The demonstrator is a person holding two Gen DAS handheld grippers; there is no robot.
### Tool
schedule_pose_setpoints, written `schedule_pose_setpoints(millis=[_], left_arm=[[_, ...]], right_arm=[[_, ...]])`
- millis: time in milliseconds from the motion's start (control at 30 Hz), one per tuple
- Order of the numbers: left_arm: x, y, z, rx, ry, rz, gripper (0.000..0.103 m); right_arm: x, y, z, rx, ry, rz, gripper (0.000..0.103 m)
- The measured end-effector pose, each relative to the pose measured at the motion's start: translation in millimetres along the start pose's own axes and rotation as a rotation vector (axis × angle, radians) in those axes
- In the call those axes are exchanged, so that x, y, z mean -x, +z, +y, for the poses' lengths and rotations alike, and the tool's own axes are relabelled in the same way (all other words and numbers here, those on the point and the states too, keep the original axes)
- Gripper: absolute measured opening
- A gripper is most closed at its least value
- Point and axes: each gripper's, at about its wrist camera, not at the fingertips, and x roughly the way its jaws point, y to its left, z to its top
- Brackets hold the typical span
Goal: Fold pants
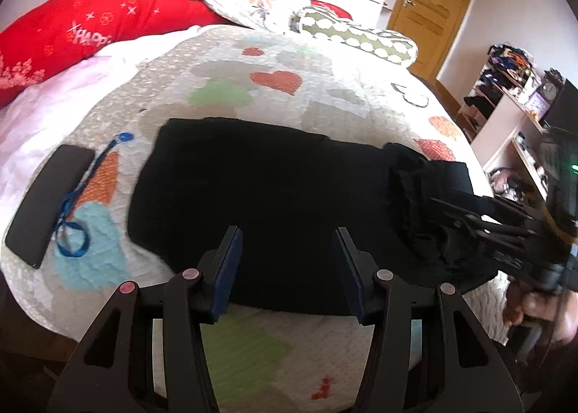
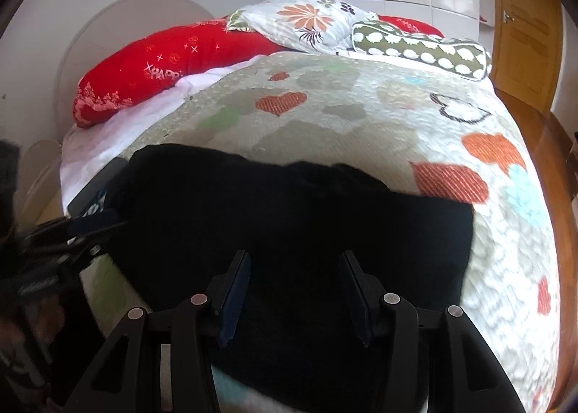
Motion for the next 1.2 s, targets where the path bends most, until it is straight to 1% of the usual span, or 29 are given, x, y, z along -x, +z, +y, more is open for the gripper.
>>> schedule_pose_setpoints(millis=[100,133,233,300,367,467,667,733,833,867,900,933,967,1067,1133,1200], left_arm=[[3.4,-2.1,10.9,0.028,0.018,-0.002,0.051],[4.6,-2.8,12.8,0.032,0.022,-0.004,0.051],[8.0,-5.6,19.0,0.045,0.04,-0.01,0.051],[9.9,-6.7,21.1,0.05,0.048,-0.013,0.051],[11.8,-7.7,21.6,0.054,0.047,-0.013,0.051],[16.3,-9.3,19.0,0.049,0.045,-0.02,0.051],[23.1,-10.5,18.0,0.052,0.032,-0.032,0.051],[23.6,-10.9,19.4,0.058,0.032,-0.031,0.051],[25.6,-12.6,26.1,0.087,0.006,-0.031,0.051],[27.2,-13.8,30.8,0.109,-0.024,-0.036,0.052],[29.3,-16.1,38.1,0.142,-0.066,-0.042,0.056],[30.6,-18.6,46.3,0.178,-0.104,-0.045,0.071],[31.7,-21.2,53.9,0.214,-0.127,-0.047,0.081],[31.5,-27.3,74.9,0.318,-0.156,-0.042,0.082],[26.3,-29.2,85.0,0.361,-0.139,-0.026,0.082],[22.1,-29.7,88.2,0.376,-0.125,-0.016,0.082]], right_arm=[[-27.2,3.9,1.0,-0.015,-0.036,0.073,0.049],[-29.9,4.6,2.6,-0.014,-0.047,0.075,0.049],[-18.8,6.9,9.6,0.014,-0.081,0.057,0.05],[-7.5,9.1,12.2,0.02,-0.099,0.016,0.05],[3.8,12.5,13.3,0.017,-0.082,-0.023,0.05],[10.0,13.7,13.1,0.01,-0.051,-0.042,0.05],[11.4,10.0,6.0,-0.038,-0.003,-0.036,0.05],[14.4,11.6,7.3,-0.036,-0.002,-0.041,0.05],[17.7,15.8,11.7,-0.019,0.01,-0.046,0.05],[18.1,17.8,14.4,-0.007,0.021,-0.045,0.05],[17.7,19.1,16.5,0.002,0.03,-0.042,0.05],[16.5,21.1,20.3,0.018,0.042,-0.034,0.05],[14.3,24.3,25.7,0.043,0.052,-0.024,0.05],[3.8,35.1,40.0,0.098,0.092,0.014,0.053],[-4.2,42.2,48.8,0.117,0.119,0.035,0.055],[-13.3,51.5,58.0,0.134,0.16,0.048,0.056]])
